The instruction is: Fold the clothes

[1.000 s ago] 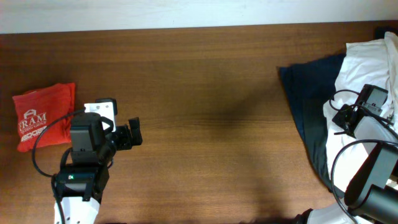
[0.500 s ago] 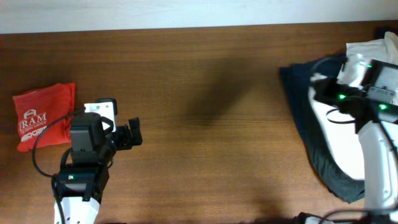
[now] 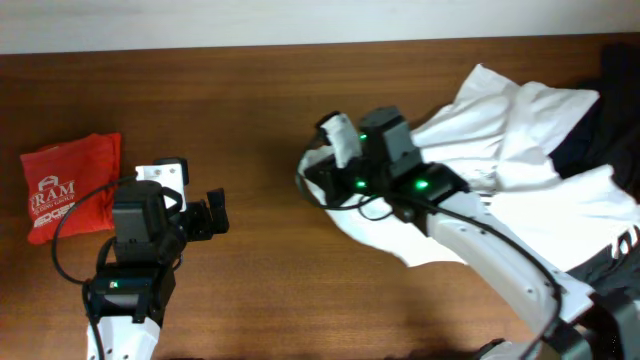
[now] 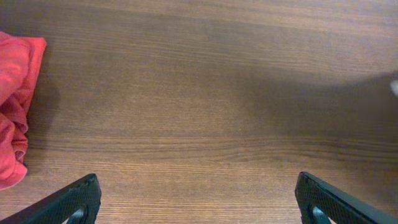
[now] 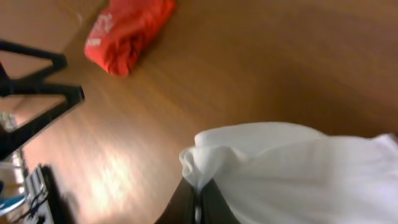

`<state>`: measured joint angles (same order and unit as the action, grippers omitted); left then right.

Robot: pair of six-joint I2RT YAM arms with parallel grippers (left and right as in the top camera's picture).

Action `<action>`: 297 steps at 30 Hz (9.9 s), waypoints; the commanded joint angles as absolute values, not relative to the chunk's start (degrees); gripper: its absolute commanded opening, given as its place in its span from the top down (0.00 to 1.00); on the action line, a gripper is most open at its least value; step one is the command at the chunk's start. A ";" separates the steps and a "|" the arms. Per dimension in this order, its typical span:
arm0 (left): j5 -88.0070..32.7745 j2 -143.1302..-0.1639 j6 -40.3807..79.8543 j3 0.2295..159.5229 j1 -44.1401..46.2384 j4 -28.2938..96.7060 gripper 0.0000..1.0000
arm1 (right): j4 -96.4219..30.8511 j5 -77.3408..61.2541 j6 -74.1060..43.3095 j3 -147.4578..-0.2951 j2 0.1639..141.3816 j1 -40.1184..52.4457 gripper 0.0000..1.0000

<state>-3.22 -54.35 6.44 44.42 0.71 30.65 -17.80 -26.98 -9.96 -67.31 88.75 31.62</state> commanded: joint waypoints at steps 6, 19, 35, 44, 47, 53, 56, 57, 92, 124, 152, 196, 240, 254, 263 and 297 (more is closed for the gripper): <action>-11.05 -54.59 5.74 45.36 0.47 30.50 0.01 | -15.73 -14.24 -11.44 -68.49 88.84 30.81 0.02; -23.20 -81.10 5.74 45.36 10.22 19.97 0.01 | -41.17 -15.18 -5.87 -68.49 78.26 5.96 0.01; -13.06 -98.85 6.52 59.46 34.63 7.57 0.08 | -55.59 -2.72 -15.33 -68.49 77.91 -4.23 0.01; -4.45 -106.87 6.79 59.86 41.19 2.02 0.43 | -59.48 -2.74 -15.29 -68.49 77.93 -11.38 0.01; -2.46 -107.15 6.79 59.86 41.21 1.98 0.78 | -59.64 -2.74 -15.29 -68.49 77.93 -11.38 0.01; 0.75 -106.52 6.79 62.30 38.30 5.96 1.00 | -59.86 -2.72 -15.09 -68.49 77.93 -11.38 0.01; 7.70 -103.63 6.79 66.78 29.85 16.71 1.00 | -59.88 -2.72 -15.07 -68.49 78.00 -11.38 0.01; 8.47 -102.85 6.76 67.77 26.46 18.85 1.00 | -59.88 -2.72 -15.07 -68.49 78.02 -11.38 0.01; -17.08 -101.67 23.16 56.93 13.78 36.93 0.64 | -60.95 -2.74 -15.07 -68.47 78.26 -11.38 0.01; -12.36 -98.87 23.97 55.48 3.07 51.09 0.03 | -60.93 -2.72 -15.07 -68.47 80.90 -11.38 0.01; -12.19 -95.79 18.20 50.17 4.56 37.78 1.00 | -60.90 -2.81 -15.07 -68.47 80.93 -11.31 0.01; -19.14 -79.15 10.59 60.58 -21.43 56.18 1.00 | -25.10 -22.09 -20.53 -68.42 113.82 0.60 0.50; -19.11 -79.15 10.59 60.58 -21.43 55.20 0.99 | -27.00 -26.17 -20.45 -70.19 110.93 -3.40 0.82; -32.14 -79.13 10.81 72.79 -21.45 42.41 1.00 | -55.00 -20.29 -10.57 -91.77 91.64 -3.40 0.96; -32.32 -76.86 10.81 97.38 -21.52 45.01 1.00 | -62.37 -13.82 -7.27 -105.47 77.80 -3.42 0.96; -35.48 -99.61 20.78 117.47 -19.18 23.73 1.00 | -46.00 -1.45 -4.23 -122.15 97.91 -3.51 0.96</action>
<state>-29.10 -101.36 24.93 114.91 -17.56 8.95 -38.11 -8.93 -6.46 -121.10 98.63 -2.70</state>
